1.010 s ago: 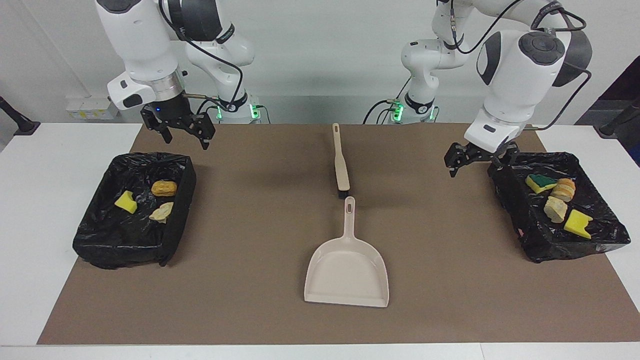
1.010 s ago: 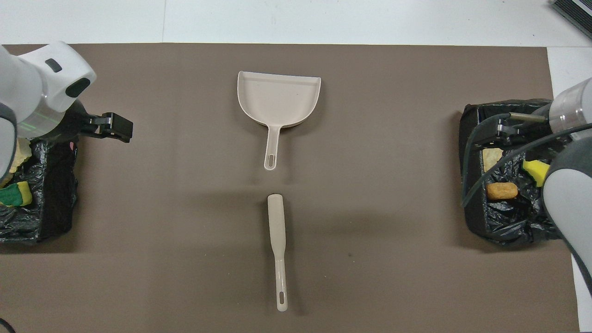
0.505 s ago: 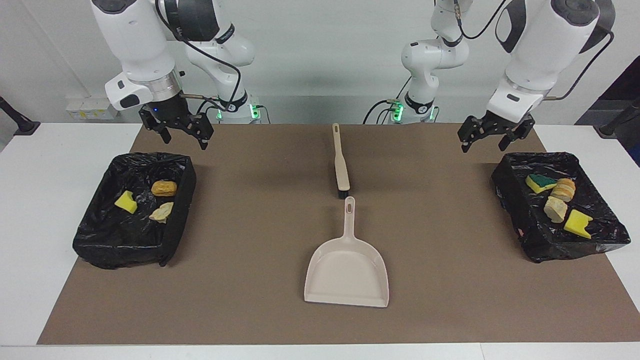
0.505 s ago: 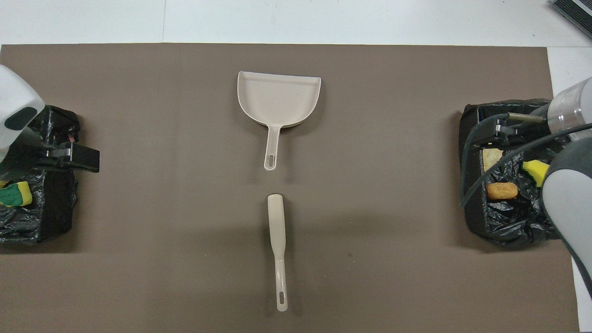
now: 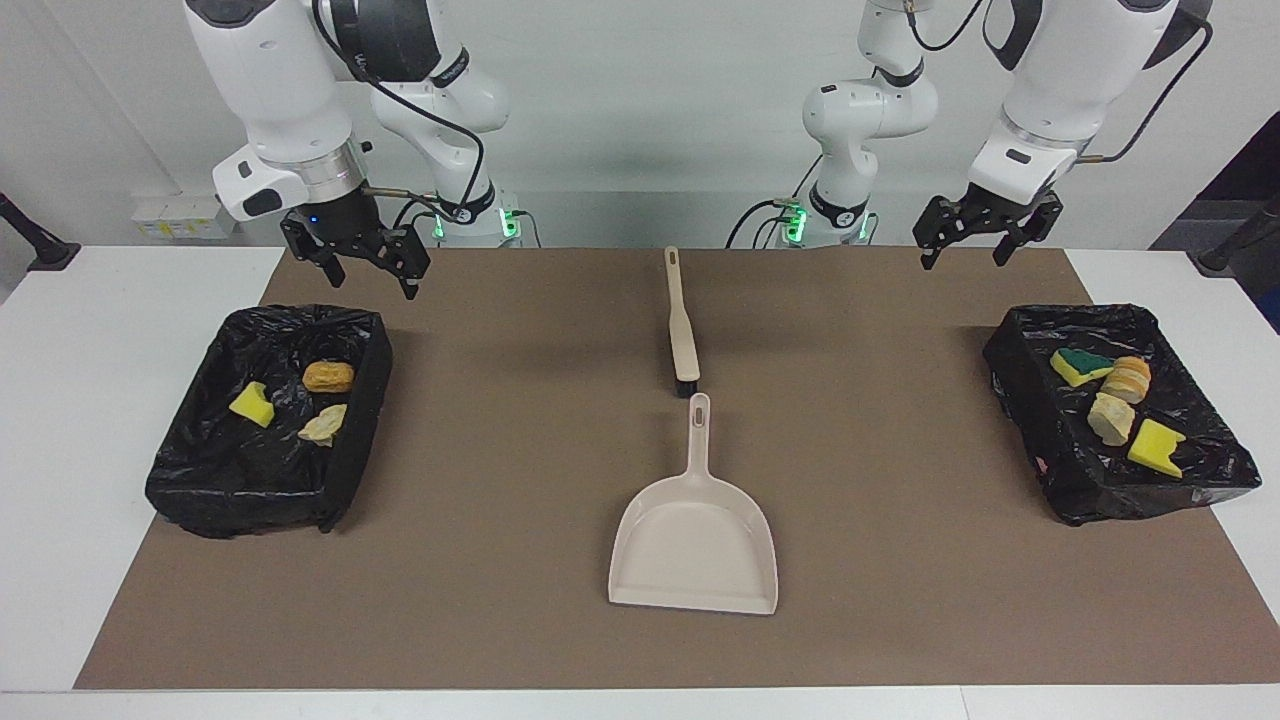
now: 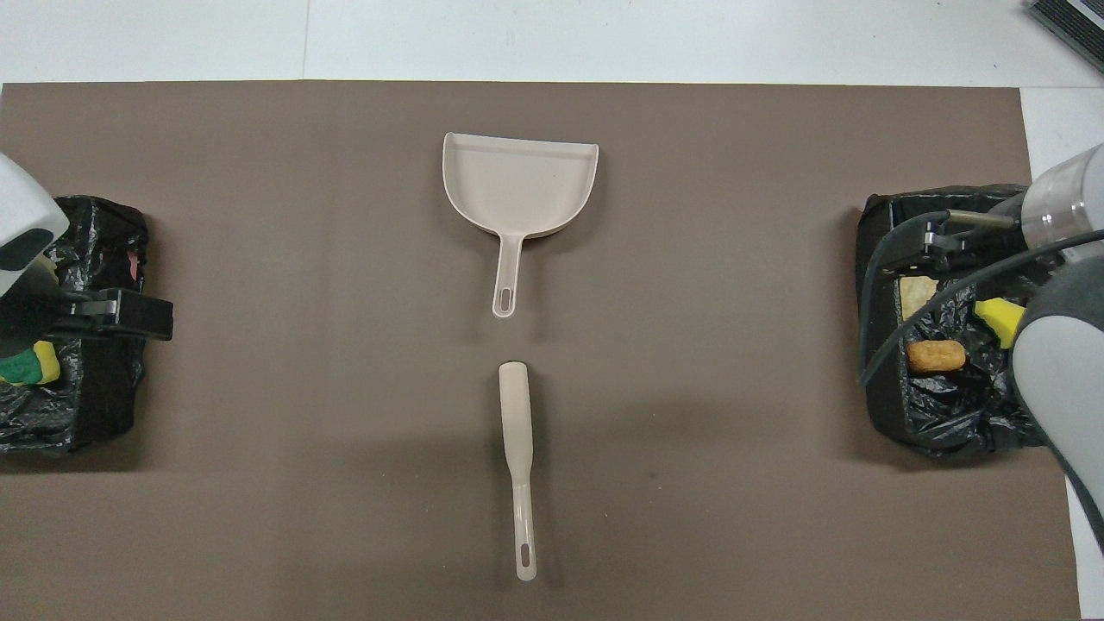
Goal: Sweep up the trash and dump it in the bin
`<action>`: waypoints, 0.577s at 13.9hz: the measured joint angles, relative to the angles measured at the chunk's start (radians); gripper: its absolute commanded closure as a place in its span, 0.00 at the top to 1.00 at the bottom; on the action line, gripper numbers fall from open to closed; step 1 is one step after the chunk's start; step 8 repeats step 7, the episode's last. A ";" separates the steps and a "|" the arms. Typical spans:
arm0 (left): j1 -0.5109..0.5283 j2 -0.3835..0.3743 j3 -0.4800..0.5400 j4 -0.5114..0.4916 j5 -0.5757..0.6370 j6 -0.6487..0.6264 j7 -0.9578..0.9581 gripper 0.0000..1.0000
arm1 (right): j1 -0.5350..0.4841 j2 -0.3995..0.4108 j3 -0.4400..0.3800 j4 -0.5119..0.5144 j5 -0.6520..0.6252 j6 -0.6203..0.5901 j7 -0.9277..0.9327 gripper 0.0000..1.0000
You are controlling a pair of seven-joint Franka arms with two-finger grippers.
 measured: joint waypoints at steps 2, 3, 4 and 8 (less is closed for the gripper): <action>0.001 0.000 0.008 0.013 -0.003 0.001 -0.003 1.00 | -0.001 0.000 -0.001 0.000 0.000 0.000 0.000 1.00; 0.001 0.000 0.010 0.016 -0.015 0.008 -0.003 1.00 | -0.001 0.000 -0.001 0.000 0.000 0.000 0.000 1.00; 0.002 0.000 0.010 0.018 -0.030 0.021 -0.003 1.00 | -0.001 0.000 -0.001 0.000 0.000 0.000 0.000 1.00; 0.023 0.001 0.014 0.022 -0.040 0.039 -0.003 1.00 | -0.001 0.000 -0.001 0.000 0.000 0.000 0.000 1.00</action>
